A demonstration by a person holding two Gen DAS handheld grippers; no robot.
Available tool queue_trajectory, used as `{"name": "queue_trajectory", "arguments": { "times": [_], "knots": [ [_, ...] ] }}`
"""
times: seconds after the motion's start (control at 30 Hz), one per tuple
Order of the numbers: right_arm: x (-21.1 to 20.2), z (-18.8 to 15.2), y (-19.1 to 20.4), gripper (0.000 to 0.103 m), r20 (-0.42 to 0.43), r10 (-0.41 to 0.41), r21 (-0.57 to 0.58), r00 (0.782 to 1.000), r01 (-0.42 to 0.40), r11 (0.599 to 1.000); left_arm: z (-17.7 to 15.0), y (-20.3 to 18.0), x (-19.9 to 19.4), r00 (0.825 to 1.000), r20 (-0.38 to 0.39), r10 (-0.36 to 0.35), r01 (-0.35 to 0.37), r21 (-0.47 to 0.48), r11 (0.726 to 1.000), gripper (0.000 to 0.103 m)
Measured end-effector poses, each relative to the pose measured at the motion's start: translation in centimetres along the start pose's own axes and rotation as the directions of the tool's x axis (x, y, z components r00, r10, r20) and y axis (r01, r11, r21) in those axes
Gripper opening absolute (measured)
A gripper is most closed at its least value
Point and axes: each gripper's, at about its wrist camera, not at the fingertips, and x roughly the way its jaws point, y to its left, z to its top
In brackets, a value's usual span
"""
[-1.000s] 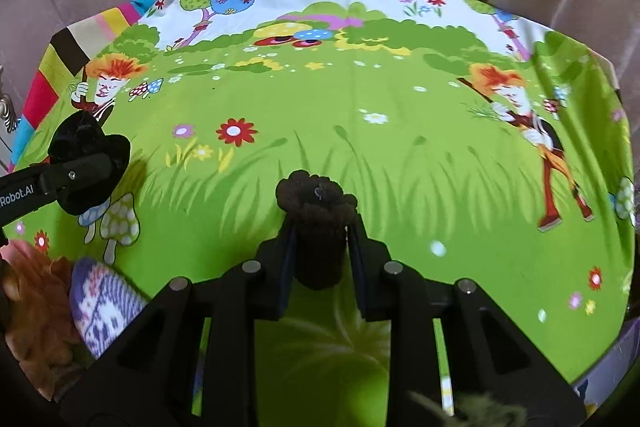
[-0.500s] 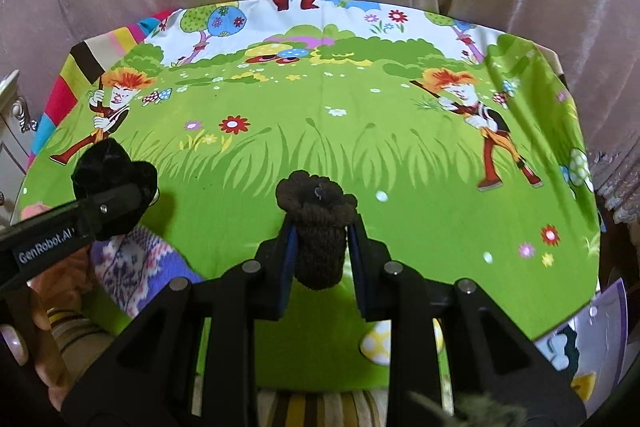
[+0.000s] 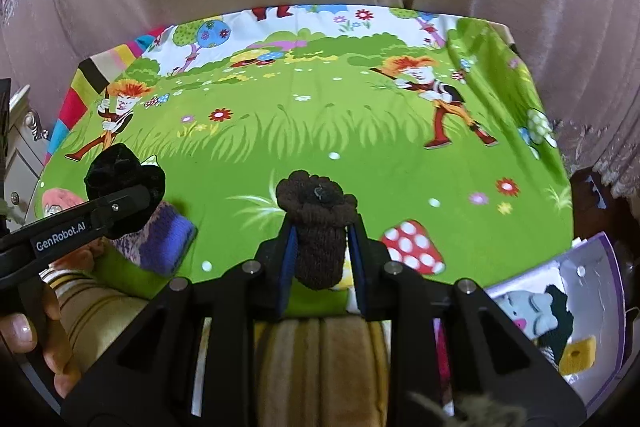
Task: Organize soft objects
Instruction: 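Carry the black scrunchie and brown glove into the white box and open both tools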
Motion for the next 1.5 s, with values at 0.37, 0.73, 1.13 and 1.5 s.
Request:
{"name": "queue_trajectory", "arguments": {
  "times": [0.37,0.73,1.13,1.5],
  "knots": [
    [-3.4,-2.6,-6.1,0.029,0.022,-0.033,0.085,0.999,0.031,0.996,-3.5,-7.9,-0.8,0.996,-0.051,-0.072,0.079,0.149,0.986,0.031],
    [-7.1,-6.3,-14.8,0.029,0.015,-0.135,0.205,0.991,0.129,0.97,-7.2,-15.2,-1.2,0.984,-0.114,-0.139,0.167,0.288,0.943,0.031],
    [-10.3,-10.3,-22.9,0.03,-0.027,-0.259,0.309,0.966,0.254,0.916,-12.7,-23.4,-2.3,0.95,-0.2,-0.241,0.307,0.446,0.84,0.031],
    [-11.2,-14.1,-27.8,0.067,-0.103,-0.291,0.383,0.951,0.308,0.871,-15.0,-29.0,-1.8,0.908,-0.281,-0.31,0.414,0.489,0.768,0.031]
  ]
}}
